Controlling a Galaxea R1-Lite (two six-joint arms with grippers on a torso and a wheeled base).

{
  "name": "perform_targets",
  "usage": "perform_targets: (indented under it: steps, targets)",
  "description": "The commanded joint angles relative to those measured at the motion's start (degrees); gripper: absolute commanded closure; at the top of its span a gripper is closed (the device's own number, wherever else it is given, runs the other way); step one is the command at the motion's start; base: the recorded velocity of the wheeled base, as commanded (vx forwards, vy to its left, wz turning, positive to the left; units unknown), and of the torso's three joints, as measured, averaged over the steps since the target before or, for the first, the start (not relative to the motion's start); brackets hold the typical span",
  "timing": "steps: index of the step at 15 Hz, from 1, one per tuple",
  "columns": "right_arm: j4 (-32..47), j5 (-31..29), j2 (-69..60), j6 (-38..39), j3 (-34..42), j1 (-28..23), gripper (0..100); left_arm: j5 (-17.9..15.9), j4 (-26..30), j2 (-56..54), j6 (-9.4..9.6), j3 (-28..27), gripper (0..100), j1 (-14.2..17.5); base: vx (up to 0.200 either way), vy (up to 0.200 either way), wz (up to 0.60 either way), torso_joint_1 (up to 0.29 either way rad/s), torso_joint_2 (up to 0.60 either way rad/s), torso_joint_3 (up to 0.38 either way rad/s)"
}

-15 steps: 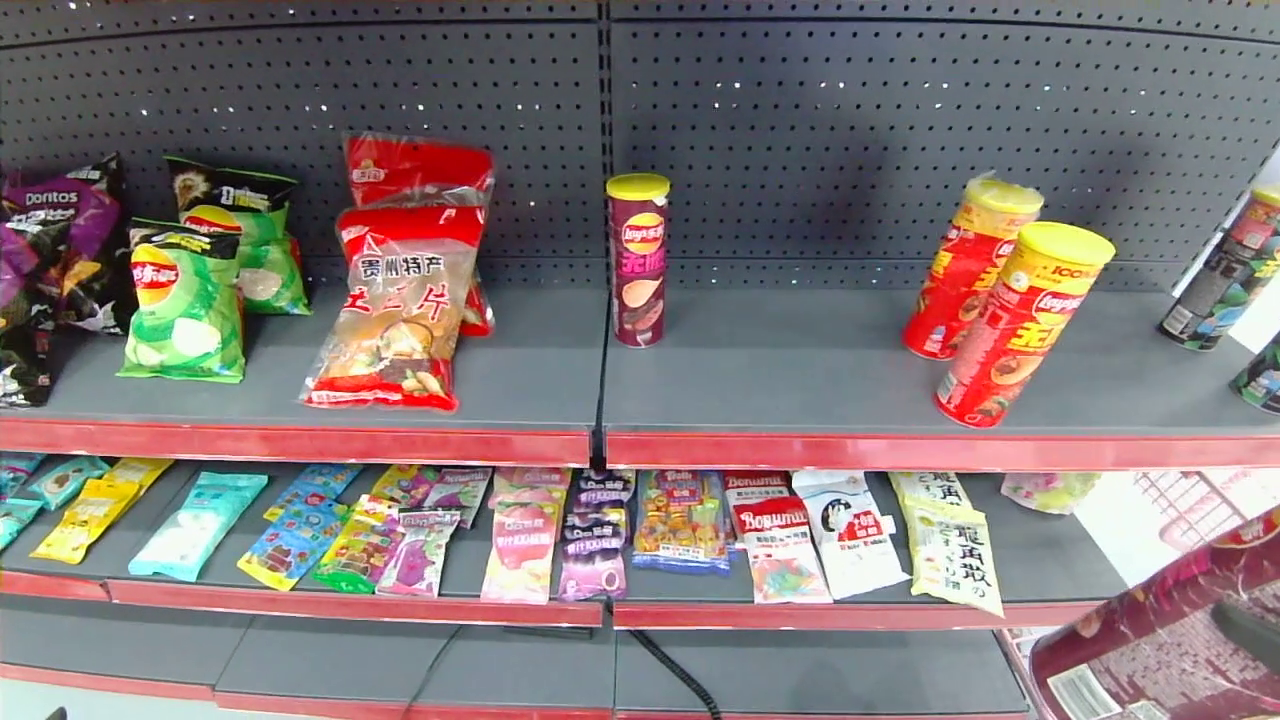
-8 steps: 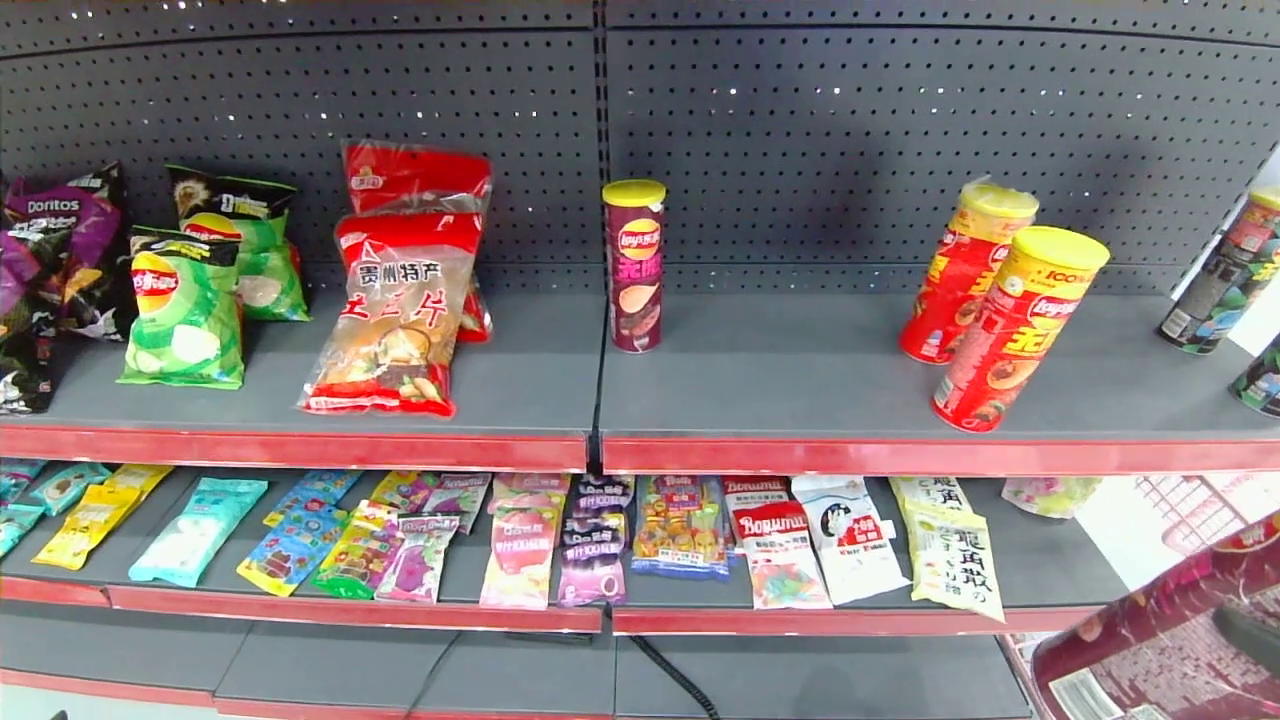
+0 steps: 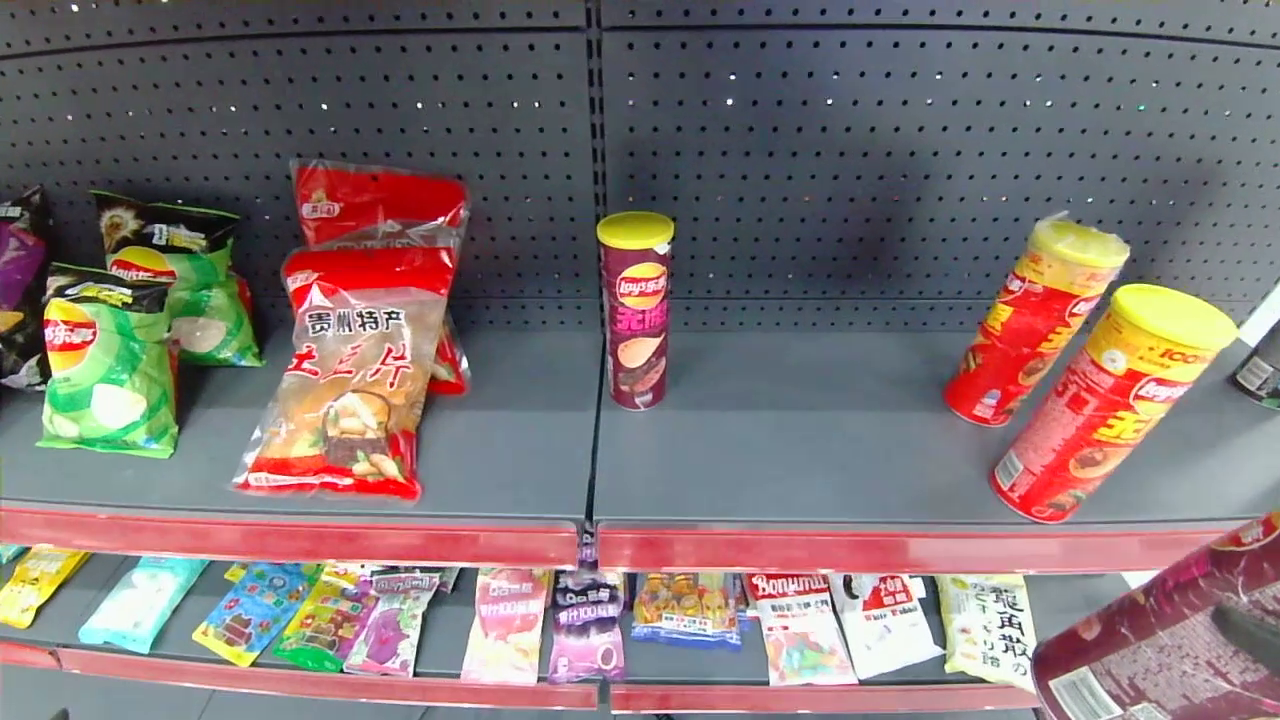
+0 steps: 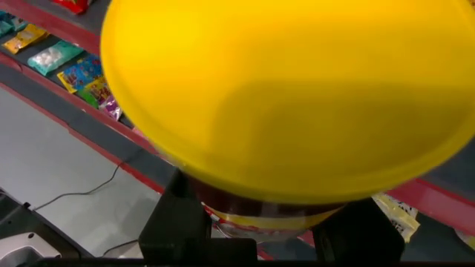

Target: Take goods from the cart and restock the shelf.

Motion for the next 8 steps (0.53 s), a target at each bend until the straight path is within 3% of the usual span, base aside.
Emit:
perform_targets:
  steps: [1,6,8]
  targets:
    - [-0.01,0.03,0.08,-0.03,0.02,0.01,100,0.08,0.01,0.09,0.01,0.01,0,0.00,0.000,0.000,0.00,0.000,0.00,0.000]
    - [0.07,0.03,0.16,-0.03,0.10,0.01,100,-0.27,0.01,0.00,0.09,0.01,0,0.00,0.000,0.000,0.00,0.000,0.00,0.000]
    - [0.07,0.03,0.25,-0.03,0.19,0.01,100,-0.27,0.01,0.00,0.09,0.09,0,0.00,0.000,0.200,0.00,-0.005,0.00,0.002]
